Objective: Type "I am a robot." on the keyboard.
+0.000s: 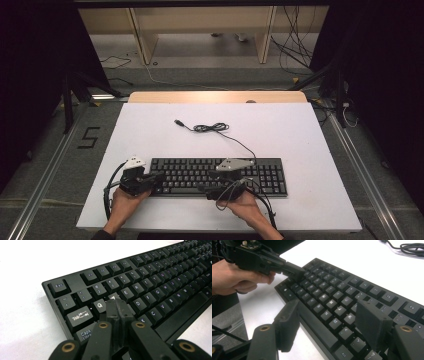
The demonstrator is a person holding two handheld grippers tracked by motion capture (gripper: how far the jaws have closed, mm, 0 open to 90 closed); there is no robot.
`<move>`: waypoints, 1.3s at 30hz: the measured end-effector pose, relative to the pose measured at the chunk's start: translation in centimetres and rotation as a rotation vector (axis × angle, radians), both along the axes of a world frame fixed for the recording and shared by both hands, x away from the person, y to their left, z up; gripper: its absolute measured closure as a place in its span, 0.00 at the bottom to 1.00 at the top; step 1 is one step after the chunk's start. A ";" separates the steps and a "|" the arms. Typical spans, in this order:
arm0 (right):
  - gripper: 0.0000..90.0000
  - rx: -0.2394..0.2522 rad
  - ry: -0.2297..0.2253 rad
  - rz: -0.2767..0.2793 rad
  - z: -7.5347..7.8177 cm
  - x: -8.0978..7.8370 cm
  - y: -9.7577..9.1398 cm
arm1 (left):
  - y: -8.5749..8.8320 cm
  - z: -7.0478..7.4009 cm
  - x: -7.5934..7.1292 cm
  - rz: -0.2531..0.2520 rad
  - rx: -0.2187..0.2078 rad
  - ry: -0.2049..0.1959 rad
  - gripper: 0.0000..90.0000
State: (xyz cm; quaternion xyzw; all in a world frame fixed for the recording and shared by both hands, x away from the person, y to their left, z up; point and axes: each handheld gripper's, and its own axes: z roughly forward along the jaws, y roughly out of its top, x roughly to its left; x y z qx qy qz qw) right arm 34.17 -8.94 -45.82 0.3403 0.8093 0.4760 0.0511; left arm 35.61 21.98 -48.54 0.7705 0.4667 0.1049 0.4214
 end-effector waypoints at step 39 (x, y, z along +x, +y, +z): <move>0.42 0.000 -0.004 0.011 -0.1 -0.2 0.2 | 0.6 1.6 -1.2 0.005 -0.139 -0.080 0.55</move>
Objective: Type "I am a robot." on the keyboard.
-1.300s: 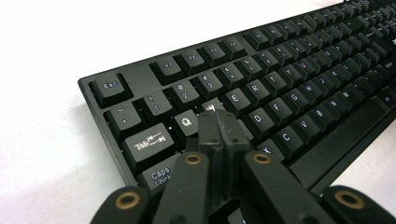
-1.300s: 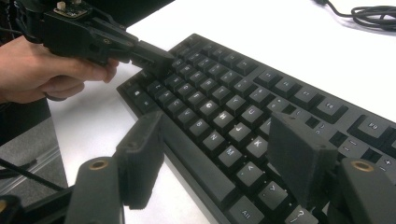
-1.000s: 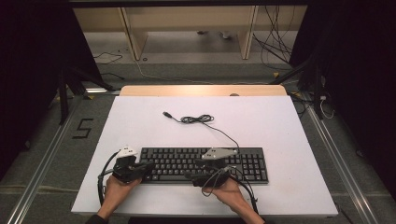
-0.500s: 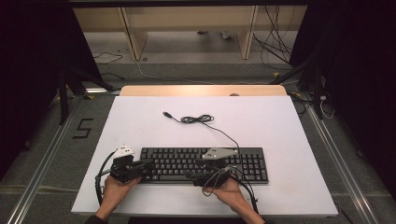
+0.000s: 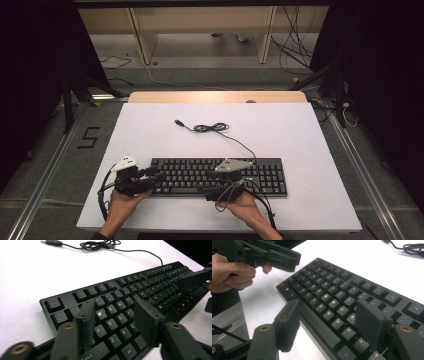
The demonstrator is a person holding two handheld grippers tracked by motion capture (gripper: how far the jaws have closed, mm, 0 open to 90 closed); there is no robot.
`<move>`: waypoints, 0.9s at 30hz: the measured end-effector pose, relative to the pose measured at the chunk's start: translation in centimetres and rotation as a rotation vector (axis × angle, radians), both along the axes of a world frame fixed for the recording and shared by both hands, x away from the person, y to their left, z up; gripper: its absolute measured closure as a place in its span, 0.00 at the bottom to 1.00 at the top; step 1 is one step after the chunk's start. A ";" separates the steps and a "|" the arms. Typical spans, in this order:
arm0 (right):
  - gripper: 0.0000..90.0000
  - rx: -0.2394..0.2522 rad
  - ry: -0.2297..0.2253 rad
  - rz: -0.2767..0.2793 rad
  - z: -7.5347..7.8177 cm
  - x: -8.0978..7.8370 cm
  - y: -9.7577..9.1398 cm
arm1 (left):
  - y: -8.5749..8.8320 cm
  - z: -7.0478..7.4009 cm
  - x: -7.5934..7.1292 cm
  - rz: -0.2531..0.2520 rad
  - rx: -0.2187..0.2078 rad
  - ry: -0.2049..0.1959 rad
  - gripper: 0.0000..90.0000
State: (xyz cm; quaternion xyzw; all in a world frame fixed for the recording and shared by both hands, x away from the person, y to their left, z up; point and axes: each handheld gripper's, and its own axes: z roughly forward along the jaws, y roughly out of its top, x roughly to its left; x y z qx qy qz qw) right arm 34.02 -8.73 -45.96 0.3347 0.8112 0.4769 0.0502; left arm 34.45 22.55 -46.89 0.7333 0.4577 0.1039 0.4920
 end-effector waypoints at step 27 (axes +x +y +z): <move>0.97 -0.077 0.013 0.043 -1.6 -0.3 1.2 | 0.1 0.4 -0.6 -0.017 -0.051 -0.030 0.37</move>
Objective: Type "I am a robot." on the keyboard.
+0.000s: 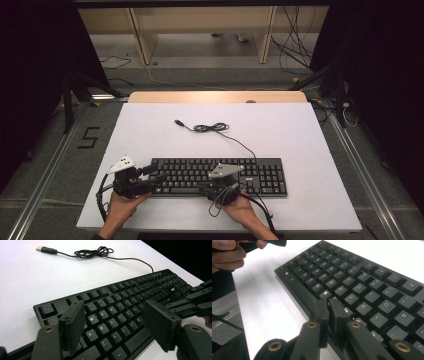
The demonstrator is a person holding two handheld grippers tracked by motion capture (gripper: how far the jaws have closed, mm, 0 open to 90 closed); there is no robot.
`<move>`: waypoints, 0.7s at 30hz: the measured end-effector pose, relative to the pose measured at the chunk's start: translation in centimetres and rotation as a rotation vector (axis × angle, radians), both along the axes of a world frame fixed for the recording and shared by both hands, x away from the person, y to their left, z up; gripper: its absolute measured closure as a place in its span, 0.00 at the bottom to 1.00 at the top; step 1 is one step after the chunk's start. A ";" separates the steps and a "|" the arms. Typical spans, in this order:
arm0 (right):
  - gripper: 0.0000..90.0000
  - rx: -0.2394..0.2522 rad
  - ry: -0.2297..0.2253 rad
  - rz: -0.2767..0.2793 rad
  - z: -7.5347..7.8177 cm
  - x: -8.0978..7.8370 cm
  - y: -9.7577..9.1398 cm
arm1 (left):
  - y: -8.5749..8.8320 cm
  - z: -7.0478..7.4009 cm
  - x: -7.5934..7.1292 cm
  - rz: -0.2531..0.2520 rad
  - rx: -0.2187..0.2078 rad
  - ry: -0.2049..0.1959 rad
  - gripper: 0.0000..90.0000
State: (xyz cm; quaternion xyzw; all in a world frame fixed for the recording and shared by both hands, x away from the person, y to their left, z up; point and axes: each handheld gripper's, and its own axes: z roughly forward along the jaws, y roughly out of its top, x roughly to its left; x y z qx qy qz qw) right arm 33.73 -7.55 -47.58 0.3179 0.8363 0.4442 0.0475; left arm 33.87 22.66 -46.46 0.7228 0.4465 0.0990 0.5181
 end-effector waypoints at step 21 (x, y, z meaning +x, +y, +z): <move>1.00 -0.023 0.000 0.002 -0.7 0.3 0.6 | -0.2 0.2 -0.3 -0.031 -0.015 -0.035 0.32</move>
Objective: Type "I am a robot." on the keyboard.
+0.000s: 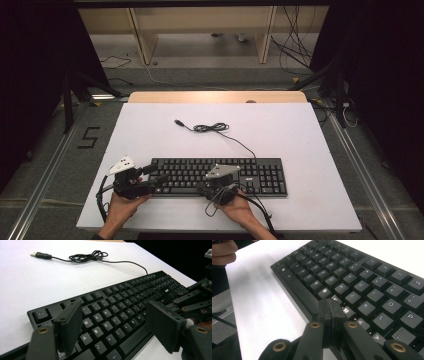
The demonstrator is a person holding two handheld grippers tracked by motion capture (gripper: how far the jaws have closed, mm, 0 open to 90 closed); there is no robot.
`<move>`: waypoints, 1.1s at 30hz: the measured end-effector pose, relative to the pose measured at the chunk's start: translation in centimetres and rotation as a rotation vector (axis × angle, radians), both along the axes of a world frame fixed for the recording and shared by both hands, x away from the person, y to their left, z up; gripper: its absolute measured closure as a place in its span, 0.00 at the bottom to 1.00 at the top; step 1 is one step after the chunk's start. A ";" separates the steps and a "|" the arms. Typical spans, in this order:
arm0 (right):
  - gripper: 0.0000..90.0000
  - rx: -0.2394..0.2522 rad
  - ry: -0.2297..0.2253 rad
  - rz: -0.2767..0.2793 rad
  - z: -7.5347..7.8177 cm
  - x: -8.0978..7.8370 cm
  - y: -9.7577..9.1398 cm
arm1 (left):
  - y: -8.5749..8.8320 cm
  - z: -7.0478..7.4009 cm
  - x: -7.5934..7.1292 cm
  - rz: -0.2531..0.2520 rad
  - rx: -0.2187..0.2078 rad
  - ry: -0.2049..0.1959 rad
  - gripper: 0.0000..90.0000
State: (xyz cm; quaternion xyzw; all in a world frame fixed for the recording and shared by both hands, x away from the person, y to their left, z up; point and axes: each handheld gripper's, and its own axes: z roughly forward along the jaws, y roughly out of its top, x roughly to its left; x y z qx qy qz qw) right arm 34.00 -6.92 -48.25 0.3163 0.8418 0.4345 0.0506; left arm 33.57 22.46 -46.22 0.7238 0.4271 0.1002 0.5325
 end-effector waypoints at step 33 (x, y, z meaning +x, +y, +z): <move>0.91 0.045 0.012 0.006 0.2 -0.2 -0.2 | 0.1 -0.1 0.1 0.016 0.010 0.002 0.32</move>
